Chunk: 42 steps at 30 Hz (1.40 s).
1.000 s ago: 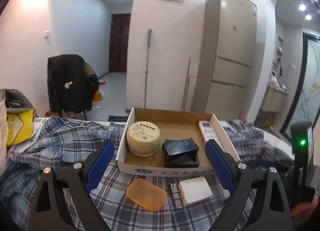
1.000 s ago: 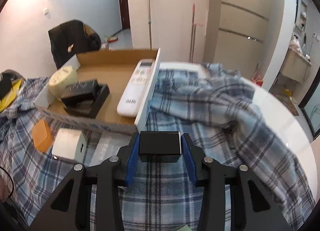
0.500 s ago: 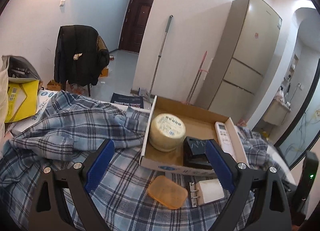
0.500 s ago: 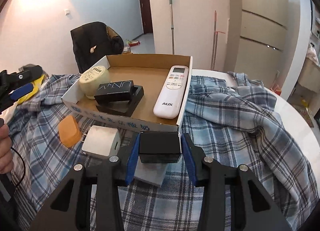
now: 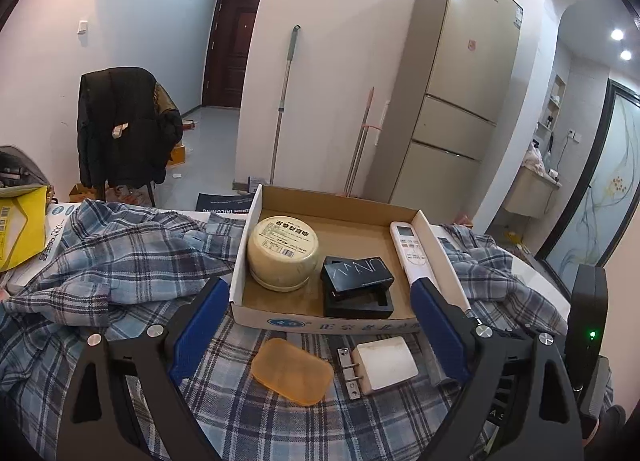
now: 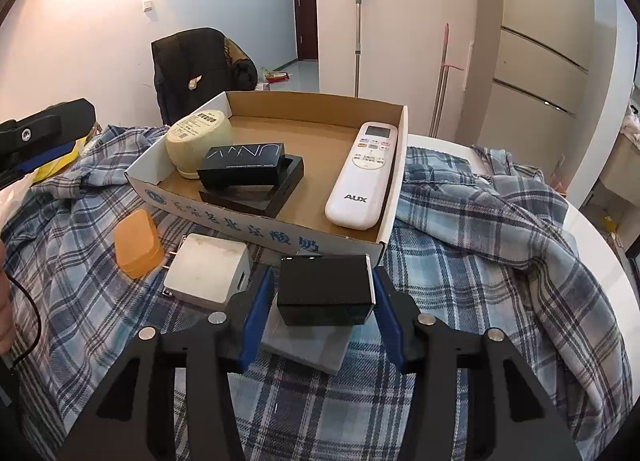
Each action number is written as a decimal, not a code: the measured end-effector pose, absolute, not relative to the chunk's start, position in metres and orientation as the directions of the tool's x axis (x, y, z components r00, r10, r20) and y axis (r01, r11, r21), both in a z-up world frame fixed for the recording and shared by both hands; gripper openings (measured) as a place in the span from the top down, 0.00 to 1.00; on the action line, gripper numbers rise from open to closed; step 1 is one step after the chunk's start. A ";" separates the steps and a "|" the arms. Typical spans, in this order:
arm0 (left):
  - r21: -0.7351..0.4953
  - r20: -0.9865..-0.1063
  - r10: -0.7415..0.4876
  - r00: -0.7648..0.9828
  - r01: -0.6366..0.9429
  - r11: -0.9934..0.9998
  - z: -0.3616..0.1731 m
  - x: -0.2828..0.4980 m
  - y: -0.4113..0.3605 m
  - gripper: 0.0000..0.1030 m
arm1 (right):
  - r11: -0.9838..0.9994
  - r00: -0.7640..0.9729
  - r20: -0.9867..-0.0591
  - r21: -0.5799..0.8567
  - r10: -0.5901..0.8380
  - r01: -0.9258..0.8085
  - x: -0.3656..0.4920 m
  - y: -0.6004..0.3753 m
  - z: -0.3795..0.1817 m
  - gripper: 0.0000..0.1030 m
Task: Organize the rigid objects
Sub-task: 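Lift the small black box with the right gripper while moving the left tool to the orange soap box, then grasp the orange translucent soap box with the left gripper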
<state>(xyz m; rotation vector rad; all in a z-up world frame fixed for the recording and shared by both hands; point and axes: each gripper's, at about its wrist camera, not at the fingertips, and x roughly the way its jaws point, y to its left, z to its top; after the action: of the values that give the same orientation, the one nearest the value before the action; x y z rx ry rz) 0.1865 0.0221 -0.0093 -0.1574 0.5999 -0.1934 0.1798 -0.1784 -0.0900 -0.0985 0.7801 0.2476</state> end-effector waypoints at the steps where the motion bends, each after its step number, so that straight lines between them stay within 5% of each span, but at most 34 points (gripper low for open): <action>1: -0.197 -0.546 -0.218 0.809 0.129 0.972 -0.010 0.187 0.022 0.09 | 0.968 0.686 -0.706 -0.005 0.175 -0.251 0.180 -0.178 -0.091 0.54; 4: -0.197 -0.566 -0.195 0.801 0.098 0.975 -0.014 0.191 0.028 0.09 | 0.971 0.684 -0.711 -0.006 0.165 -0.240 0.182 -0.179 -0.092 0.61; 14: -0.300 -0.670 -0.194 0.717 -0.022 0.954 -0.032 0.207 0.052 0.09 | 0.980 0.762 -0.625 0.022 0.167 -0.197 0.173 -0.194 -0.073 0.61; 21: -0.086 -0.721 -0.310 0.620 0.364 0.927 -0.035 0.196 0.016 0.10 | 0.982 0.762 -0.625 0.041 0.170 -0.185 0.174 -0.199 -0.072 0.61; 23: 0.002 -0.728 -0.259 0.635 0.379 0.925 -0.041 0.193 0.009 0.10 | 0.981 0.767 -0.619 0.034 0.171 -0.192 0.172 -0.198 -0.071 0.61; 31: -0.013 -0.781 -0.221 0.584 0.339 0.941 -0.072 0.209 0.010 0.11 | 0.977 0.772 -0.611 0.011 0.175 -0.213 0.170 -0.194 -0.070 0.61; 38: -0.019 -0.807 -0.218 0.549 0.344 0.939 -0.087 0.217 0.008 0.33 | 0.973 0.761 -0.621 0.015 0.191 -0.231 0.169 -0.190 -0.072 0.61; 42: -0.015 -0.814 -0.217 0.539 0.354 0.935 -0.092 0.218 0.003 0.35 | 0.972 0.764 -0.616 0.012 0.191 -0.234 0.168 -0.190 -0.071 0.61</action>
<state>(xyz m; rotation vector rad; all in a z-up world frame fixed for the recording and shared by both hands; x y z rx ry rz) 0.2178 0.0031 -0.0921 0.1589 0.9429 -0.3412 0.1680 -0.1898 -0.0713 -0.0665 0.6622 0.2312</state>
